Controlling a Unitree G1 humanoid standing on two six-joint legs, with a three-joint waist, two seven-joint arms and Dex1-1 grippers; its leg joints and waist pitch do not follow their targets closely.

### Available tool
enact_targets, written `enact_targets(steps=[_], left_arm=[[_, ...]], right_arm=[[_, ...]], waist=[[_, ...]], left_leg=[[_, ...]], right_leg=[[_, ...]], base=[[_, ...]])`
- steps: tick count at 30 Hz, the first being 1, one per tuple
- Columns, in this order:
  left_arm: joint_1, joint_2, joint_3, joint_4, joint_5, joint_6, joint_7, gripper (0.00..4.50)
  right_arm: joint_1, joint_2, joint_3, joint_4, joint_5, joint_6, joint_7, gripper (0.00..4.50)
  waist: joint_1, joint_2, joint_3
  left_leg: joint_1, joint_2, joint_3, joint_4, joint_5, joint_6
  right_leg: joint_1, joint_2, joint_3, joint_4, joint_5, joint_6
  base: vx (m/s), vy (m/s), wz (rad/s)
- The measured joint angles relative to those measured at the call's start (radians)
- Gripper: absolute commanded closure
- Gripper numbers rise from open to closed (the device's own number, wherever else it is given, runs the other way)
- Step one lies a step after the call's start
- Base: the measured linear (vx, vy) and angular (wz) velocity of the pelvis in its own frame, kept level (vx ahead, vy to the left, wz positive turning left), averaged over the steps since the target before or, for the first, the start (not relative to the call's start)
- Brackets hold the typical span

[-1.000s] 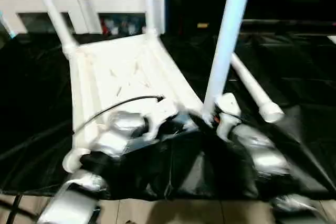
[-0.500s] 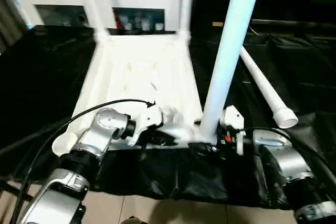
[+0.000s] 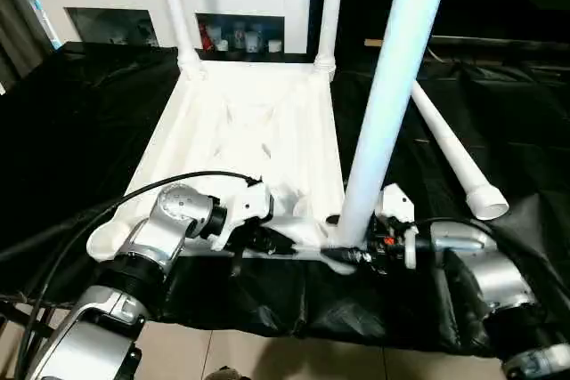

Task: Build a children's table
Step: Rotate leg to tighten

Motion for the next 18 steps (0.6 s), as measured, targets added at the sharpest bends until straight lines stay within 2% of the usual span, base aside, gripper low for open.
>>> enact_targets(steps=[4, 6, 11, 15, 17, 18], left_arm=[[-0.010, -0.038, 0.012, 0.016, 0.027, 0.034, 0.116, 4.50], [-0.015, -0.068, 0.017, 0.021, 0.045, 0.057, 0.186, 4.50], [-0.023, -0.142, 0.023, 0.021, 0.075, 0.119, 0.345, 4.50], [-0.028, -0.181, 0.022, 0.021, 0.103, 0.132, 0.430, 4.50], [-0.028, -0.187, 0.022, 0.021, 0.109, 0.132, 0.442, 4.50], [-0.028, -0.188, 0.022, 0.019, 0.108, 0.132, 0.438, 4.50]], right_arm=[[-0.003, 0.066, -0.049, 0.044, -0.028, -0.015, -0.190, 1.78], [-0.013, 0.100, -0.075, 0.071, -0.040, -0.018, -0.301, 1.78], [-0.053, 0.198, -0.127, 0.126, -0.079, -0.012, -0.591, 1.78], [-0.068, 0.267, -0.153, 0.154, -0.110, -0.041, -0.780, 1.78], [-0.070, 0.284, -0.159, 0.166, -0.115, -0.061, -0.820, 1.08], [-0.070, 0.286, -0.161, 0.171, -0.120, -0.071, -0.821, 1.08]], waist=[[-0.019, -0.001, 0.000], [-0.037, -0.001, 0.001], [-0.069, 0.000, 0.000], [-0.075, 0.001, -0.001], [-0.075, 0.002, -0.001], [-0.073, 0.002, -0.001]], left_leg=[[0.008, 0.000, 0.000, 0.000, 0.000, 0.000], [0.013, 0.000, -0.001, 0.000, 0.000, 0.000], [0.014, -0.001, -0.001, -0.003, 0.000, 0.000], [0.014, -0.002, -0.001, -0.003, 0.000, 0.000], [0.015, -0.002, -0.001, -0.004, 0.000, 0.000], [0.015, -0.002, -0.001, -0.004, 0.000, 0.000]], right_leg=[[0.007, 0.000, 0.000, -0.002, -0.004, 0.006], [0.011, 0.000, 0.000, -0.005, -0.004, 0.007], [0.013, 0.000, -0.001, -0.015, -0.004, 0.007], [0.012, 0.000, 0.000, -0.018, -0.004, 0.007], [0.012, 0.000, 0.000, -0.017, -0.004, 0.007], [0.012, 0.000, 0.000, -0.017, -0.004, 0.006]], base=[[0.000, 0.000, 0.00], [0.000, 0.000, 0.00], [0.000, 0.000, 0.00], [0.000, 0.000, 0.00], [0.000, 0.000, 0.00], [0.000, 0.000, 0.00]])
